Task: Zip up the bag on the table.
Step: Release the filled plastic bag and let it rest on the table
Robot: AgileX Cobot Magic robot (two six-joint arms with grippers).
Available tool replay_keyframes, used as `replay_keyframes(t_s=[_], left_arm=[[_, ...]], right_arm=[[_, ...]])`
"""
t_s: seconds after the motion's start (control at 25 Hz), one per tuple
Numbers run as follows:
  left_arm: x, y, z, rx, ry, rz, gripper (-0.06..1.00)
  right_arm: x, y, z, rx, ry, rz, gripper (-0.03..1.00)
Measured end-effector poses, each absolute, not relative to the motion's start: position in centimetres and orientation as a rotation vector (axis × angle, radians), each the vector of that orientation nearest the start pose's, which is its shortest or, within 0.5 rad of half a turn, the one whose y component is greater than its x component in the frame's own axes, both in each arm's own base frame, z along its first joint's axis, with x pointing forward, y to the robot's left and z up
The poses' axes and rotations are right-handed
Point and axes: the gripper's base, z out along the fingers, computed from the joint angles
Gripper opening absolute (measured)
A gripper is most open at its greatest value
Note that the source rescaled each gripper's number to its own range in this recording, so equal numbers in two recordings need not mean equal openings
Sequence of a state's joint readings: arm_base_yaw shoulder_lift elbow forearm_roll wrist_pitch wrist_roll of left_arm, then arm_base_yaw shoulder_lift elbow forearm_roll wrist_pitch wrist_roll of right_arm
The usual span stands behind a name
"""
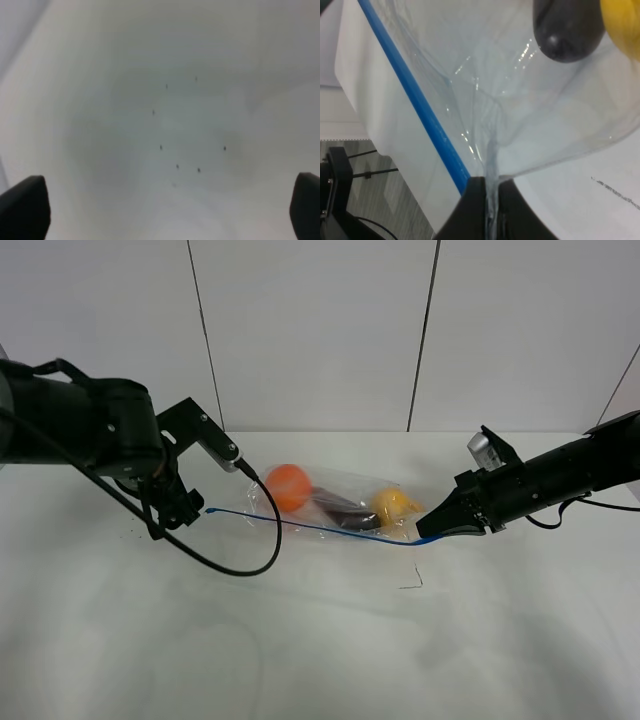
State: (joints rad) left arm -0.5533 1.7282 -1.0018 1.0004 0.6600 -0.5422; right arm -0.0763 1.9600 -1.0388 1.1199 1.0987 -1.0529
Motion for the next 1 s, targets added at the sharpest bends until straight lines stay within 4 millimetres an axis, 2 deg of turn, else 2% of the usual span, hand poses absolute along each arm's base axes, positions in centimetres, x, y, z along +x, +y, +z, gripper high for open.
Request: replay_keyframes(t_s=[0.28, 0.52, 0.64, 0.84, 1.0], left_arm=[[33.2, -10.8, 21.8, 0.623, 2.523, 0.505, 1.00], [34.4, -5.9, 23.5, 0.287, 2.725, 0.465, 1.00], [34.5, -3.2, 24.1, 0.139, 2.830, 0.397, 1.00], [33.9, 1.2, 23.8, -0.114, 2.953, 0.287, 1.00], [33.6, 2.8, 23.8, -0.131, 2.980, 0.286, 1.00]], right_arm=[[33.4, 4.8, 14.4, -0.315, 2.629, 1.296, 0.00], [33.4, 4.8, 14.4, -0.315, 2.629, 1.296, 0.00], [33.4, 4.8, 14.4, -0.315, 2.629, 1.296, 0.00], [33.4, 4.8, 14.4, -0.315, 2.629, 1.296, 0.00], [33.4, 4.8, 14.4, -0.315, 2.629, 1.296, 0.00]])
